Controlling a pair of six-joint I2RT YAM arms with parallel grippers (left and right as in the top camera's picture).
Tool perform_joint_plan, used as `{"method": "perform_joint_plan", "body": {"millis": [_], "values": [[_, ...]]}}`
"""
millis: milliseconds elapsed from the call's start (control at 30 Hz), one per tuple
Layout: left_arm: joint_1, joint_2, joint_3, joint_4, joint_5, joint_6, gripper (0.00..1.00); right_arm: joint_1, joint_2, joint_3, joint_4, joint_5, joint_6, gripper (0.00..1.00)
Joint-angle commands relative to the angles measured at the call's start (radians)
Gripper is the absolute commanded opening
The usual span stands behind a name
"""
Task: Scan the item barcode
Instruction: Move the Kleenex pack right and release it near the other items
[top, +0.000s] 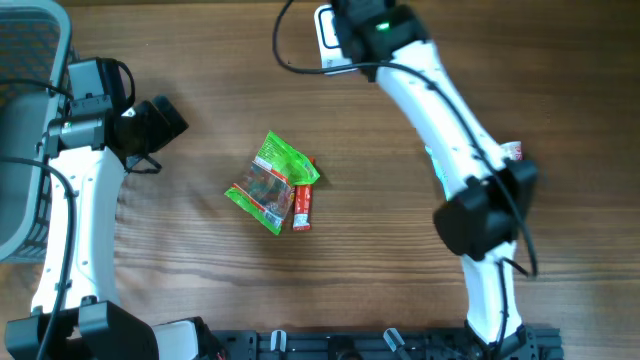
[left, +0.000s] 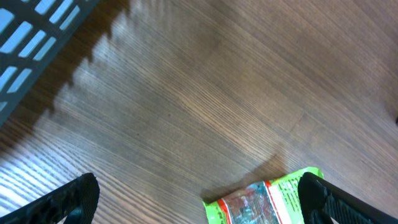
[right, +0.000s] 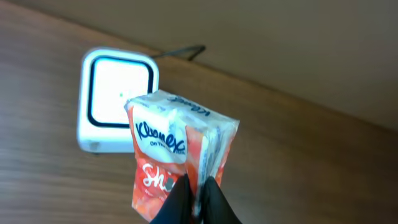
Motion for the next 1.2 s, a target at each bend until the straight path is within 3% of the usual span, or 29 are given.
{"method": "perform_joint_plan", "body": {"millis": [0,100,267,400,567,767,933,1033,1100,1167], "values": [[0.004,-0.005,0.006,0.002,0.004,0.008,1.00,0.005,0.103,0.014,0.103,0.145,-0.135,0.04],[0.004,-0.005,0.006,0.002,0.004,0.008,1.00,0.009,0.173,0.013,0.239,0.172,-0.195,0.04],[0.004,-0.005,0.006,0.002,0.004,0.008,1.00,0.003,0.124,0.013,0.208,0.056,-0.131,0.04],[0.004,-0.005,0.006,0.002,0.004,0.008,1.00,0.003,-0.092,0.013,0.018,-0.064,-0.020,0.04],[0.004,-0.005,0.006,0.002,0.004,0.008,1.00,-0.035,-0.419,0.013,-0.335,-0.316,0.092,0.04],[0.004,-0.005,0.006,0.002,0.004,0.008,1.00,-0.169,-0.478,-0.040,-0.645,-0.515,0.122,0.04],[0.004,-0.005,0.006,0.002,0.004,0.008,1.00,-0.217,-0.478,-0.382,-0.597,-0.540,0.135,0.05],[0.004,-0.005,0.006,0.002,0.004,0.008,1.00,-0.217,-0.478,-0.733,-0.391,-0.535,0.154,0.04],[0.004,-0.005,0.006,0.002,0.004,0.008,1.00,-0.217,-0.478,-0.913,-0.271,-0.429,0.204,0.04],[0.004,-0.005,0.006,0.002,0.004,0.008,1.00,-0.217,-0.478,-0.997,-0.214,-0.352,0.226,0.08]]}}
